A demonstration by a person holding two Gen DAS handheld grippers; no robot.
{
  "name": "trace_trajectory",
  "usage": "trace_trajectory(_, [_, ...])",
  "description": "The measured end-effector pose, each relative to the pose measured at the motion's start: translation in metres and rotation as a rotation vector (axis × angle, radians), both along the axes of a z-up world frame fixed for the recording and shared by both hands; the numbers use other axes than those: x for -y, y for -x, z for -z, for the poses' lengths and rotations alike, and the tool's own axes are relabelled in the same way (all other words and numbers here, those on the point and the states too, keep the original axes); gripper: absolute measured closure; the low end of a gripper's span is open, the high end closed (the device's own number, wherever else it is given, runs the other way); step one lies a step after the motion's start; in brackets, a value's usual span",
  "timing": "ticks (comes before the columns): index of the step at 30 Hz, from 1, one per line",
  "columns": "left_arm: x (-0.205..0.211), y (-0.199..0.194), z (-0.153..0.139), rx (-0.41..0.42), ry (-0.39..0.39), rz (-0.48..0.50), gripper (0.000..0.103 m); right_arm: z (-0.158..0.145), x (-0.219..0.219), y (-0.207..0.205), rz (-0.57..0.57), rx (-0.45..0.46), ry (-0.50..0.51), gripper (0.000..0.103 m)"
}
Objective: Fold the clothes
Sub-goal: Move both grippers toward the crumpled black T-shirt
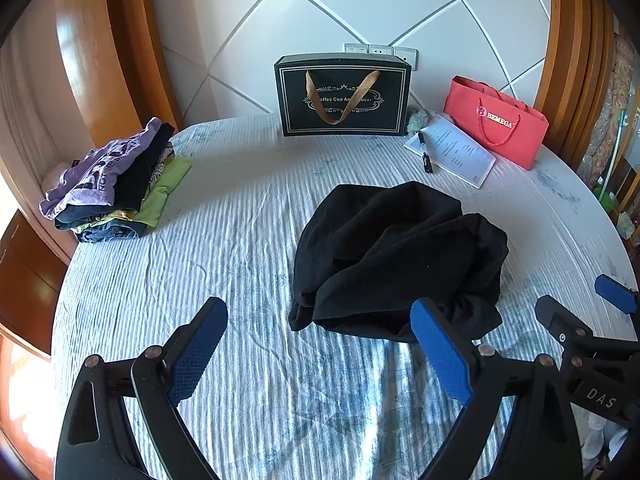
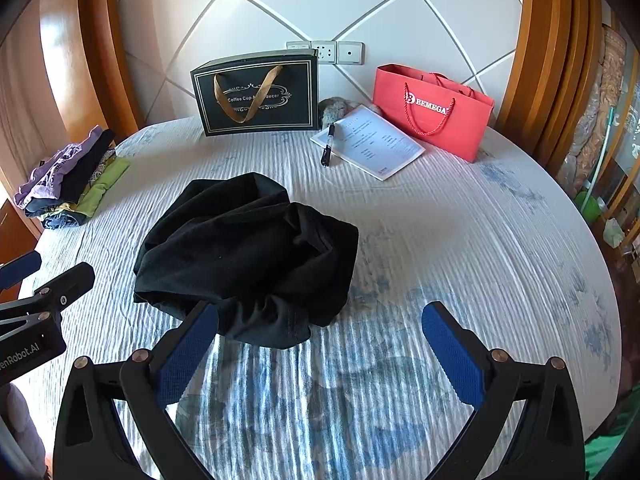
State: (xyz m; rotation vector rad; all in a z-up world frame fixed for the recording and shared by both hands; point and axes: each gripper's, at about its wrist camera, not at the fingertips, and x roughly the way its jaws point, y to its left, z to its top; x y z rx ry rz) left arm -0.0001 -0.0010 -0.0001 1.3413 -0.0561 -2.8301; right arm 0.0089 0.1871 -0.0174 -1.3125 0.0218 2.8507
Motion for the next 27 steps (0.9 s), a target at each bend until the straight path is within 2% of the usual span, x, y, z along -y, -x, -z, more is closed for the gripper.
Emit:
trace_trajectory(7, [-0.001, 0.007, -0.004, 0.016, 0.002, 0.005, 0.010, 0.005, 0.004, 0.008, -0.001, 0.034, -0.005, 0.001])
trace_trajectory(9, [0.002, 0.006, 0.008, 0.011, -0.007, 0.007, 0.010, 0.007, 0.004, 0.009, -0.001, 0.038, 0.001, 0.001])
trace_trajectory(21, [0.013, 0.022, 0.023, 0.059, -0.021, -0.001, 0.010, 0.017, 0.006, 0.028, -0.025, 0.081, 0.014, 0.002])
trace_trajectory(23, [0.013, 0.027, 0.024, 0.067, -0.023, 0.001, 0.010, 0.019, 0.006, 0.031, -0.030, 0.089, 0.019, 0.003])
trace_trajectory(25, [0.014, 0.032, 0.027, 0.075, -0.023, 0.005, 0.010, 0.022, 0.005, 0.035, -0.035, 0.099, 0.028, 0.013])
trace_trajectory(27, [0.014, 0.037, 0.031, 0.084, -0.025, 0.008, 0.010, 0.025, 0.003, 0.040, -0.037, 0.111, 0.040, 0.016])
